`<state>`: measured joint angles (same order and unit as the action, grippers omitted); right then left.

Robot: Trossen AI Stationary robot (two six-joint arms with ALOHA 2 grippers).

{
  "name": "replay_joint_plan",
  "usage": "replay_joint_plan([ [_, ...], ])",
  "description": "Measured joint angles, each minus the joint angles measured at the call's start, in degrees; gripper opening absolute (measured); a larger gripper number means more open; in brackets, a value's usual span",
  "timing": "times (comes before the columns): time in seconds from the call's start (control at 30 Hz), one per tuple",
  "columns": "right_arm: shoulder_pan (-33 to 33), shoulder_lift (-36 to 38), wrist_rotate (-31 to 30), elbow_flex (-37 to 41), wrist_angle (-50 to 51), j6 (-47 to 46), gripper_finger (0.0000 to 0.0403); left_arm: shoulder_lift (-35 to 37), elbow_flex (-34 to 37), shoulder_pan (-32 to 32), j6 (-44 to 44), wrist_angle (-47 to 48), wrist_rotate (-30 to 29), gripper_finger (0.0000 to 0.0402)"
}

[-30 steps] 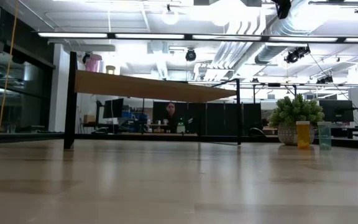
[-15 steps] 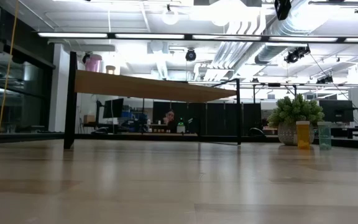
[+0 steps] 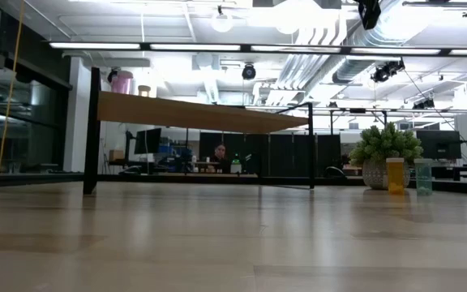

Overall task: Pick and place medicine bottles onto shelf by color
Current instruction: Put the left yellow pill bottle on the shelf aligned with the other yellow pill bottle

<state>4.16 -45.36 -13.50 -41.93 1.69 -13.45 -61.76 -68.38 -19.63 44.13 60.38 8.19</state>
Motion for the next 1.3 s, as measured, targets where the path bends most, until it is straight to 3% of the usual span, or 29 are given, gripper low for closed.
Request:
replay_joint_plan([
  [0.23,0.0,0.0,-0.02,-0.02,2.22,-0.02,0.0,-7.0,5.97,-23.49,19.38,-3.55,-6.8,0.024],
  [0.43,0.0,0.0,-0.02,-0.02,3.57,0.0,0.0,-14.52,7.93,-33.31,28.76,-3.74,-8.65,0.0241],
  [0.67,0.0,0.0,-0.02,-0.02,3.84,0.0,0.0,-19.39,7.93,-38.94,36.55,-4.69,-13.12,0.0241],
  [1.3,0.0,0.0,-0.02,-0.02,4.98,0.0,0.0,-25.7,12.57,-42.78,47.52,-10.46,-13.26,0.0241],
])
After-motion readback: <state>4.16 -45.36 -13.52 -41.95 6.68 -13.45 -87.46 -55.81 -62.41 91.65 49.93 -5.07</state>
